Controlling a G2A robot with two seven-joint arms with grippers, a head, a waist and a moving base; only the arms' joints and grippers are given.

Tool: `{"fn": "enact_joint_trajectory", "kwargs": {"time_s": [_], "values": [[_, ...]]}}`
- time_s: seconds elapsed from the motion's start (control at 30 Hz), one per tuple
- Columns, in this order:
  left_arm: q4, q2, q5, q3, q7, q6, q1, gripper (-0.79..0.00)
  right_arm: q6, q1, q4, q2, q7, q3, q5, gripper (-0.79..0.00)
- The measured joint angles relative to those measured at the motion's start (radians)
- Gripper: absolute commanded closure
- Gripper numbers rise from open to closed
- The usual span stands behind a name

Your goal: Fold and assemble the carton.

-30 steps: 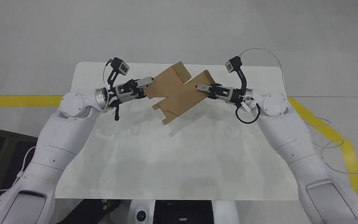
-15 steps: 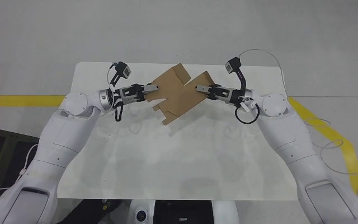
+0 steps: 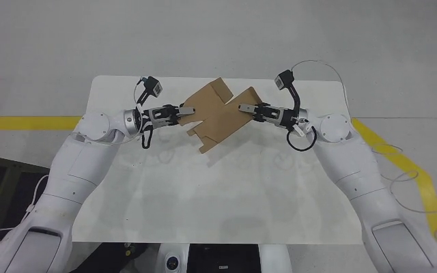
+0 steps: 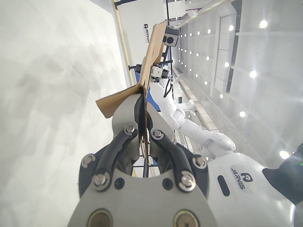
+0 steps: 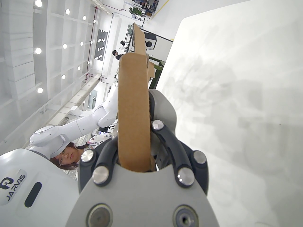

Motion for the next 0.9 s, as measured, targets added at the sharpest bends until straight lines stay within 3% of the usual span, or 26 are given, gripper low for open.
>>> {"fn": "enact_joint_trajectory", "kwargs": {"time_s": [0.3, 0.57, 0.63, 0.7, 0.83, 0.9], "values": [[-0.034, 0.003, -0.006, -0.038, -0.041, -0.012, 0.011, 0.000, -0.016, -0.032, -0.004, 0.032, -0.003, 0.095, -0.059, -0.785], [-0.108, 0.015, 0.060, -0.063, -0.123, -0.011, 0.027, 0.000, -0.042, -0.075, -0.161, 0.066, 0.079, 0.173, -0.109, -0.785], [-0.121, 0.017, 0.075, -0.065, -0.138, -0.008, 0.030, 0.000, -0.039, -0.063, -0.169, 0.066, 0.131, 0.161, -0.091, -0.668], [-0.134, 0.019, 0.091, -0.065, -0.154, -0.005, 0.034, 0.000, -0.048, -0.044, -0.167, 0.061, 0.194, 0.136, -0.057, -0.616], [-0.158, 0.021, 0.113, -0.064, -0.180, -0.006, 0.040, 0.000, -0.038, 0.006, -0.151, 0.049, 0.284, 0.073, -0.018, -0.376], [-0.169, 0.022, 0.121, -0.064, -0.192, -0.008, 0.044, 0.000, -0.033, 0.028, -0.150, 0.044, 0.287, 0.041, -0.003, -0.320]]}}
